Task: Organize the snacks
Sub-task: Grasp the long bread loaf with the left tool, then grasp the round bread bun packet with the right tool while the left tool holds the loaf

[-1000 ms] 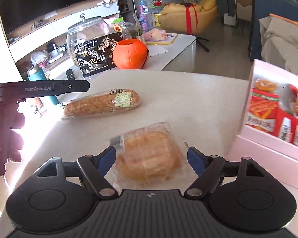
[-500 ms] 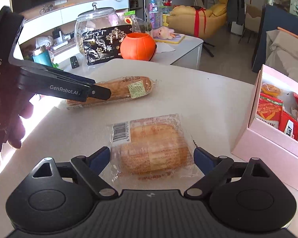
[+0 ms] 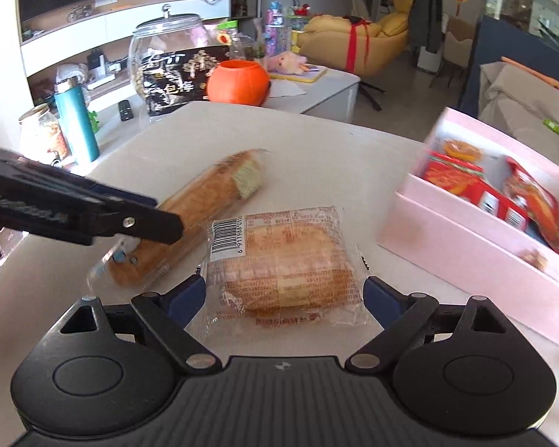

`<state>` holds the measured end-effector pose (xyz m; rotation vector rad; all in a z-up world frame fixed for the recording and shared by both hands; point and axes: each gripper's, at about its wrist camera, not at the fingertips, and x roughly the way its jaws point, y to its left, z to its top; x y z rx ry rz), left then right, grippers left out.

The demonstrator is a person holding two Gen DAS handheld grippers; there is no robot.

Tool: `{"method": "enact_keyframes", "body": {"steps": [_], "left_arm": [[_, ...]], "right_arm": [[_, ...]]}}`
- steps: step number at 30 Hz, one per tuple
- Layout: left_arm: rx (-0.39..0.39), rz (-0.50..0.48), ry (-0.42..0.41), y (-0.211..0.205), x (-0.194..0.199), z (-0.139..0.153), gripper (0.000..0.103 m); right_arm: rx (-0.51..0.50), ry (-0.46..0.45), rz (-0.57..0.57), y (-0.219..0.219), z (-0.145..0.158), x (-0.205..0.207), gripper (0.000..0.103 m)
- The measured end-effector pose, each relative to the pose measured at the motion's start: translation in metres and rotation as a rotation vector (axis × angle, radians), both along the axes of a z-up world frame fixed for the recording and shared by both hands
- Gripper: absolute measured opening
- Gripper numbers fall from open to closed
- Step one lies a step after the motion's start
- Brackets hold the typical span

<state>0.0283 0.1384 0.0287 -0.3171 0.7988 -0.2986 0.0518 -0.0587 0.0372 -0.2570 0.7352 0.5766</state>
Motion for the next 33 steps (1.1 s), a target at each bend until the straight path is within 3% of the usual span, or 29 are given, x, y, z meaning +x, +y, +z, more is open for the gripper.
{"method": "enact_keyframes", "body": {"steps": [10,18,26,33], "left_arm": [[0.135,0.034,-0.012,-0.035,-0.004,-0.004,0.046],[0.176,0.055,-0.023,-0.042,-0.008,-0.004,0.047],[0.161,0.062,-0.010,-0.040,-0.014,-0.007,0.047],[0.168,0.059,-0.012,-0.043,-0.014,-0.010,0.047]], "right_arm": [[-0.012,-0.018,-0.132,-0.071,-0.004,-0.015,0.092],[0.108,-0.067,-0.190,-0.070,0.022,-0.013,0.092],[0.026,-0.064,-0.202,-0.043,-0.003,0.000,0.092],[0.025,-0.055,-0.265,-0.083,-0.003,-0.014,0.092]]}}
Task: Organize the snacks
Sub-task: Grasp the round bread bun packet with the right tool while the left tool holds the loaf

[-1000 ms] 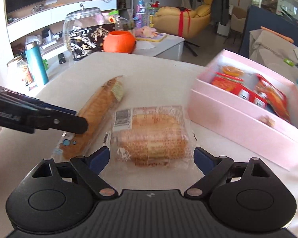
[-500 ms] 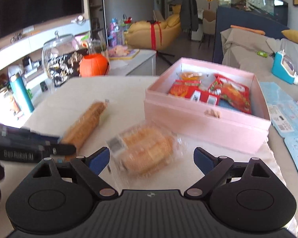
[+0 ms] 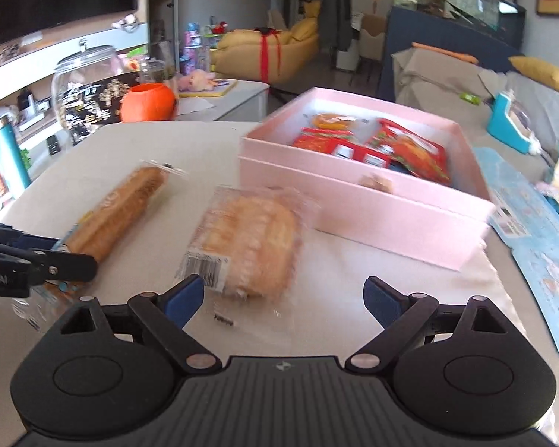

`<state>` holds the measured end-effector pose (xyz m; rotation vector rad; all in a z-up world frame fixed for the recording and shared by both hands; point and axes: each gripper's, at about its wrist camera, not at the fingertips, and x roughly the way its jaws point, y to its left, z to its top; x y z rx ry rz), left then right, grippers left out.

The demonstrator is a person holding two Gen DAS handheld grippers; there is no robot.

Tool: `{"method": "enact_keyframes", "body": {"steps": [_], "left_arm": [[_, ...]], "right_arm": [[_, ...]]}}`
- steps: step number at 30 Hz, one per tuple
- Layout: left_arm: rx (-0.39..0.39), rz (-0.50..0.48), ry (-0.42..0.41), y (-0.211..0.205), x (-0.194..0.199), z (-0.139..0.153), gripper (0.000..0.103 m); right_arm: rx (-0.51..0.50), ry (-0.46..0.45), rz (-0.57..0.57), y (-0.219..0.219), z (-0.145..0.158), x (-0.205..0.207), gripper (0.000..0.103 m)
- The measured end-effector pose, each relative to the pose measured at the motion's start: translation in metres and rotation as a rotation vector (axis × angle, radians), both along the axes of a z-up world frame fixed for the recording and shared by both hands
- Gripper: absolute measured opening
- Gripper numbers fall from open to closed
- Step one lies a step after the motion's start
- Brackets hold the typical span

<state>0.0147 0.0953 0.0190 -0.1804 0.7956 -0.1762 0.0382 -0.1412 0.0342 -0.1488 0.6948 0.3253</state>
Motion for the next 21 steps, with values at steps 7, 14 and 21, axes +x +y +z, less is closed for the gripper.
{"method": "enact_keyframes", "body": {"steps": [7,14,21], "left_arm": [[0.003,0.001,-0.001,-0.001,-0.001,0.000,0.047],[0.003,0.000,-0.001,-0.001,-0.001,0.000,0.047],[0.002,-0.001,-0.003,-0.001,0.000,0.000,0.047]], "right_arm": [[0.106,0.028,0.006,-0.025,0.011,-0.007,0.092],[0.205,0.111,-0.034,0.001,0.016,0.031,0.092],[0.059,0.159,-0.025,0.049,-0.008,0.061,0.093]]}}
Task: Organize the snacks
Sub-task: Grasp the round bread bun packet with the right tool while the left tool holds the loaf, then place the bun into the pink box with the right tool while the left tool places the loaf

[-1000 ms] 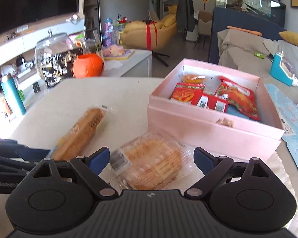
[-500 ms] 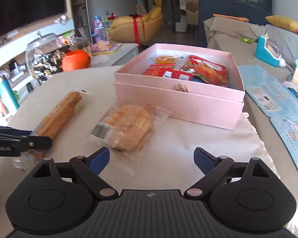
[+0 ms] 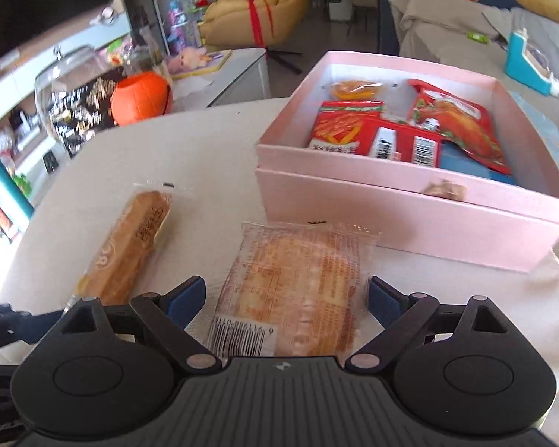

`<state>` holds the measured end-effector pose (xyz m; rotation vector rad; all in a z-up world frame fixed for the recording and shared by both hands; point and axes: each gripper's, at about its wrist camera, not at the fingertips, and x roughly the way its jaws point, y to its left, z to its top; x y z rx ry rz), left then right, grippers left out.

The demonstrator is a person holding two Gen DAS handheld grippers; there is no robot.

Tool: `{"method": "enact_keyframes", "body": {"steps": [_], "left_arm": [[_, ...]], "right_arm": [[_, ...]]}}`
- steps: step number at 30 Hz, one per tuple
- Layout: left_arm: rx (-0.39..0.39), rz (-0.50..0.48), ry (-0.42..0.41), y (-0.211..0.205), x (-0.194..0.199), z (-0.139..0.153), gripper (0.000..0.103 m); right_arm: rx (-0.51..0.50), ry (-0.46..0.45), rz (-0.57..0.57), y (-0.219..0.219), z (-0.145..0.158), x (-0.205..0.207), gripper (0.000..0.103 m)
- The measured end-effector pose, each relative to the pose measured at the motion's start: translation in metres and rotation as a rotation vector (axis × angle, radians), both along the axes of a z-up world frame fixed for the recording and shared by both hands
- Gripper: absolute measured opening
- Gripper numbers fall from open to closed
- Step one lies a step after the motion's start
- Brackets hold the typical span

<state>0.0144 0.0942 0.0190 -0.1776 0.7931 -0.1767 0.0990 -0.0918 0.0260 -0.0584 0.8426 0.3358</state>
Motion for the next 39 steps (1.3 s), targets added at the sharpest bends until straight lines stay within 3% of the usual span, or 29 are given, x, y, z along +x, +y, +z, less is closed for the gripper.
{"method": "enact_keyframes", "body": {"steps": [2,5,7,9,14,17,25,30,35,36,38,39], "left_arm": [[-0.003,-0.001,-0.001,0.001,0.000,0.000,0.047],[-0.011,-0.002,0.000,0.003,0.000,0.000,0.047],[-0.014,-0.002,0.004,0.003,0.001,0.001,0.047],[-0.013,-0.007,0.010,0.004,0.003,0.001,0.046],[0.037,-0.022,0.012,-0.003,0.023,0.006,0.044],[0.049,-0.024,0.031,-0.005,0.038,0.004,0.044],[-0.002,-0.099,0.076,-0.004,0.057,0.003,0.044],[-0.053,-0.090,0.079,-0.001,0.065,0.000,0.044],[0.022,-0.102,0.066,-0.013,0.062,0.001,0.044],[0.039,-0.106,0.066,-0.016,0.061,0.002,0.044],[0.057,-0.099,0.073,-0.018,0.055,0.005,0.035],[0.051,-0.110,0.073,-0.018,0.051,0.007,0.034]], "right_arm": [[-0.062,-0.033,0.016,0.008,-0.004,-0.002,0.093],[-0.055,-0.048,0.026,0.002,-0.003,-0.009,0.087],[-0.046,-0.049,0.042,-0.008,0.002,-0.018,0.070],[-0.045,-0.053,0.062,-0.020,0.005,-0.030,0.062],[-0.069,-0.083,0.053,-0.053,0.002,-0.061,0.062],[-0.038,-0.078,0.030,-0.071,0.002,-0.065,0.068],[-0.019,-0.078,0.026,-0.069,-0.007,-0.063,0.102],[-0.033,-0.070,0.002,-0.064,-0.009,-0.061,0.103],[-0.034,-0.041,0.007,-0.063,-0.006,-0.056,0.103],[-0.027,-0.027,0.009,-0.063,-0.004,-0.054,0.102],[0.003,-0.018,0.001,-0.068,0.003,-0.053,0.081],[0.011,-0.015,0.004,-0.071,0.008,-0.054,0.058]]}}
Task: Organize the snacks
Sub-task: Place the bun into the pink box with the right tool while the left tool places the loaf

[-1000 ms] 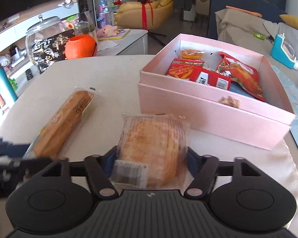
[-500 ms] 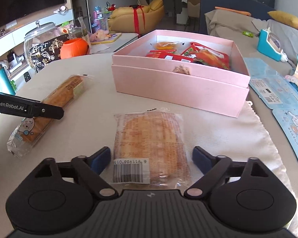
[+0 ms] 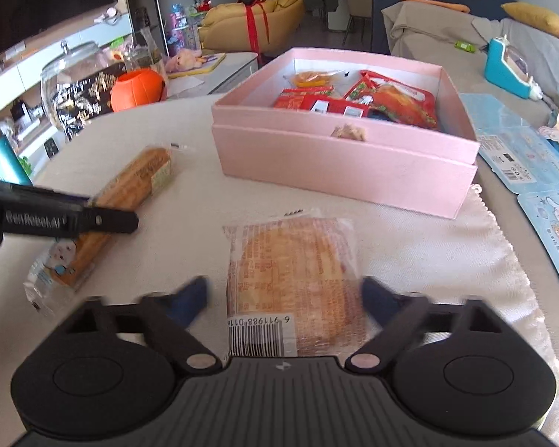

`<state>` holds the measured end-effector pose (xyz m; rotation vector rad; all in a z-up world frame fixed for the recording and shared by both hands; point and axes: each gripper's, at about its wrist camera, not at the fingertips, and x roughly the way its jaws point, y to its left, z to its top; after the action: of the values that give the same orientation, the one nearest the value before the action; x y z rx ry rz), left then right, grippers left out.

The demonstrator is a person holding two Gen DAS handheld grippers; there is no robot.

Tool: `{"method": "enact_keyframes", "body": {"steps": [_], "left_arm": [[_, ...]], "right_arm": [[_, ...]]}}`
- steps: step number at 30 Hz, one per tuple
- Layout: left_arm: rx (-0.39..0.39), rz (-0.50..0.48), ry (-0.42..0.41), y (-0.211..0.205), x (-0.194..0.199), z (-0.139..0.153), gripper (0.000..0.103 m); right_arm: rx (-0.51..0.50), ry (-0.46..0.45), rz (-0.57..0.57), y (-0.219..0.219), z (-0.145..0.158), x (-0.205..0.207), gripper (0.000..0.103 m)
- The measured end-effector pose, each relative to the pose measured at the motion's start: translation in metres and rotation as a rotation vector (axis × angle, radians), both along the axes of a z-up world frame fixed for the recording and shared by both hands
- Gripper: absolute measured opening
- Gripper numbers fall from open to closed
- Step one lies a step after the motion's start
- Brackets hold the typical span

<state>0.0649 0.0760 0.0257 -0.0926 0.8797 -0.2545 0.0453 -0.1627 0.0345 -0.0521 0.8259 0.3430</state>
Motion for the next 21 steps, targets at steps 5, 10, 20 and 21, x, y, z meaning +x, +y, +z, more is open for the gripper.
{"method": "enact_keyframes", "body": {"steps": [5,10,20,21], "left_arm": [[-0.025,-0.077,-0.064,-0.011,-0.023,0.023,0.033],[-0.116,-0.103,-0.228,-0.019,-0.019,0.085,0.033],[-0.235,-0.117,-0.357,-0.070,0.094,0.160,0.037],[-0.221,-0.096,-0.344,-0.071,0.106,0.154,0.037]], "right_arm": [[0.006,-0.085,0.008,-0.021,0.034,-0.015,0.054],[0.024,-0.181,-0.047,-0.051,0.067,-0.020,0.054],[0.050,-0.233,-0.148,-0.081,0.085,-0.012,0.054],[0.050,-0.230,-0.155,-0.082,0.085,-0.011,0.054]]}}
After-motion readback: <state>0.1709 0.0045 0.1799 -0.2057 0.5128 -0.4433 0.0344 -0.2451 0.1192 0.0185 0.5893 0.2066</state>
